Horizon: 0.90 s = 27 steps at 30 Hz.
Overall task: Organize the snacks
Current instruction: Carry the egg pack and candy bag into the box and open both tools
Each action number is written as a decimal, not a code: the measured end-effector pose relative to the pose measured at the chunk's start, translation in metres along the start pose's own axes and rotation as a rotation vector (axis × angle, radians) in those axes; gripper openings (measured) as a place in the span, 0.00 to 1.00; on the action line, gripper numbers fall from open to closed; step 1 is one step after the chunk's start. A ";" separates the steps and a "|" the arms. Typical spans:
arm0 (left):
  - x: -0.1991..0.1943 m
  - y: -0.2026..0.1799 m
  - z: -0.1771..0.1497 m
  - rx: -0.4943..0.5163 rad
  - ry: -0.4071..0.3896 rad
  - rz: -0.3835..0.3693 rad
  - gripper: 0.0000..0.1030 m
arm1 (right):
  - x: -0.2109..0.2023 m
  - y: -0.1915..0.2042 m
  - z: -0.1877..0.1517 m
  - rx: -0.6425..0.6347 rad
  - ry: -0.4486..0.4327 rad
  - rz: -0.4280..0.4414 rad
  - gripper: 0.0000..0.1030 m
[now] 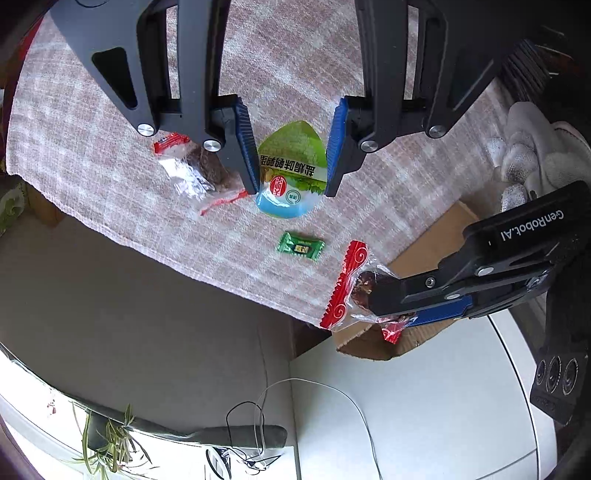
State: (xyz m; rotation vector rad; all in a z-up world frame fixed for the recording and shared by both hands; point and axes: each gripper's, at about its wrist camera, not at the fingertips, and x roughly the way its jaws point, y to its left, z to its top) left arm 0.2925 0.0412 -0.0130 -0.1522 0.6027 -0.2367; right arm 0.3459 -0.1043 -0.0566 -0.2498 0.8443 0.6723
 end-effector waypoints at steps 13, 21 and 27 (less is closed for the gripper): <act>-0.031 0.091 0.022 -0.141 -0.093 0.154 0.43 | 0.024 0.060 0.079 -0.089 -0.052 0.090 0.35; -0.026 0.137 0.021 -0.222 -0.075 0.219 0.43 | 0.060 0.102 0.110 -0.129 -0.037 0.149 0.35; -0.020 0.157 0.016 -0.266 -0.049 0.251 0.43 | 0.091 0.118 0.118 -0.137 0.004 0.185 0.35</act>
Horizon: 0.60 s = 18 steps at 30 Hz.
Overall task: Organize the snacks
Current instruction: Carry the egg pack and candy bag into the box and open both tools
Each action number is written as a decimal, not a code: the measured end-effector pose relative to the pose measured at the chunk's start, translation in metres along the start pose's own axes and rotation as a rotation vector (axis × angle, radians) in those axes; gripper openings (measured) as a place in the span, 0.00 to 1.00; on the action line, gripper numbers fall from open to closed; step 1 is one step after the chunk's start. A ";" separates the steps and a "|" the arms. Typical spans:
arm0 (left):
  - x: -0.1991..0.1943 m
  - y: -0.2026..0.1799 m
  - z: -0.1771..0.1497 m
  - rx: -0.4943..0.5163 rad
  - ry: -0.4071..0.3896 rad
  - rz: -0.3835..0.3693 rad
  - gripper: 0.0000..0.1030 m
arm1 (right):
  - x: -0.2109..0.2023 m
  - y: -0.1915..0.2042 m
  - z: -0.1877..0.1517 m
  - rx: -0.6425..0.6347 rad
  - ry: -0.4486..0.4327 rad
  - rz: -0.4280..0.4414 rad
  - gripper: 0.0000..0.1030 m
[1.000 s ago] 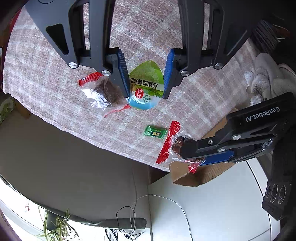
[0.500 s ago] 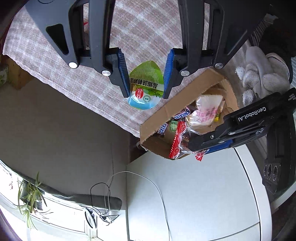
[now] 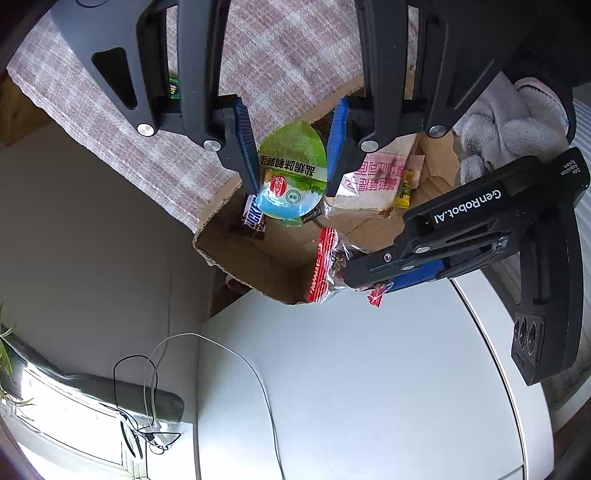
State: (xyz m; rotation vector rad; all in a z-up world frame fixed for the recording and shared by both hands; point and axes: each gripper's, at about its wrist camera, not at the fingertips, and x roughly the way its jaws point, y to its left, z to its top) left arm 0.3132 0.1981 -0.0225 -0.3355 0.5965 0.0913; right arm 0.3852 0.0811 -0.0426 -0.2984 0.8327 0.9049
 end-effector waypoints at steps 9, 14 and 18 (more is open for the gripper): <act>0.005 0.003 -0.002 -0.010 0.016 0.003 0.43 | 0.027 0.007 0.000 -0.001 0.037 0.017 0.35; 0.005 0.002 -0.001 -0.012 0.016 0.009 0.45 | 0.034 0.010 0.002 -0.013 0.049 0.019 0.35; 0.007 0.001 -0.002 -0.008 0.020 0.012 0.46 | 0.036 0.011 0.003 -0.020 0.053 0.019 0.36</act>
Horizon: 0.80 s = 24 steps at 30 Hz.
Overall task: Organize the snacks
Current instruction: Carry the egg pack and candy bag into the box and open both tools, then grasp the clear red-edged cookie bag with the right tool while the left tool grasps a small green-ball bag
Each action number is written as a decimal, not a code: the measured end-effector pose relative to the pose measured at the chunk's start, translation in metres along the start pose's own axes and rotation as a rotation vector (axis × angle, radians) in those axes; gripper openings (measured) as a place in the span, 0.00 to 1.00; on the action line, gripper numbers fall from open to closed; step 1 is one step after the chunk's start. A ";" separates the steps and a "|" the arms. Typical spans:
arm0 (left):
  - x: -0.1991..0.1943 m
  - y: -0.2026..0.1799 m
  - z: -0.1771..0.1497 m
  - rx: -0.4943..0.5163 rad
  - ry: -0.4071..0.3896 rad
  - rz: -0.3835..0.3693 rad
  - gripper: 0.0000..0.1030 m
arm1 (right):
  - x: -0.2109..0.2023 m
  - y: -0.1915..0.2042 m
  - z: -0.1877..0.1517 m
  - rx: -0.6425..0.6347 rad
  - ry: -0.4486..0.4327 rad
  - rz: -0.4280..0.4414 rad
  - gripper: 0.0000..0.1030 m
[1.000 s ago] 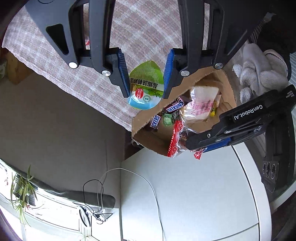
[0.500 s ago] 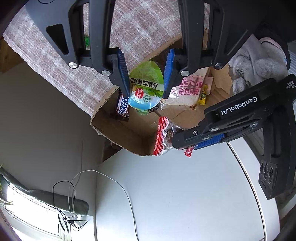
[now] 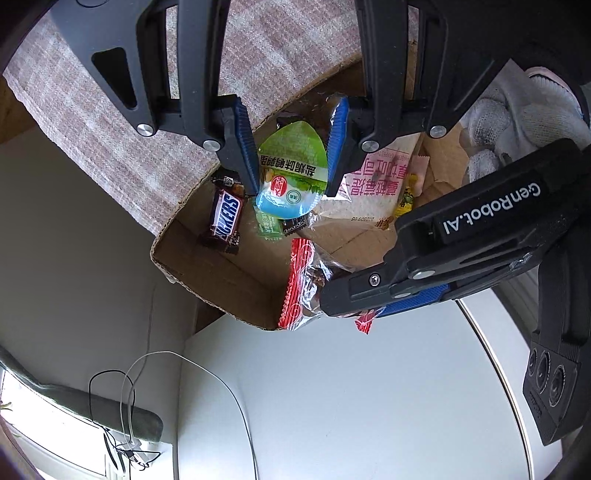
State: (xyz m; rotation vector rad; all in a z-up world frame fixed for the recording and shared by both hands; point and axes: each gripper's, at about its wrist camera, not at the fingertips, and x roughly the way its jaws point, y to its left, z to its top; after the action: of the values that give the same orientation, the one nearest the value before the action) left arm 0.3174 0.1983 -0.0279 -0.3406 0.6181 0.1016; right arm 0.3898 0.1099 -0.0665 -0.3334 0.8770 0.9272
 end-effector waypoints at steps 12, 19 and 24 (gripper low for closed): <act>-0.003 0.006 0.004 -0.023 -0.025 0.012 0.70 | -0.008 0.013 -0.005 -0.052 -0.033 -0.037 0.76; -0.008 0.008 0.006 -0.036 -0.038 0.020 0.77 | -0.011 0.018 -0.011 -0.070 -0.027 -0.052 0.82; -0.009 0.006 0.005 -0.025 -0.036 0.019 0.77 | -0.018 0.015 -0.014 -0.071 -0.031 -0.069 0.82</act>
State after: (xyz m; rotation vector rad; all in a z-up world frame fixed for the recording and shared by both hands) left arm 0.3120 0.2054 -0.0202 -0.3562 0.5848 0.1337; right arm 0.3646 0.1001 -0.0595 -0.4071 0.8002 0.8984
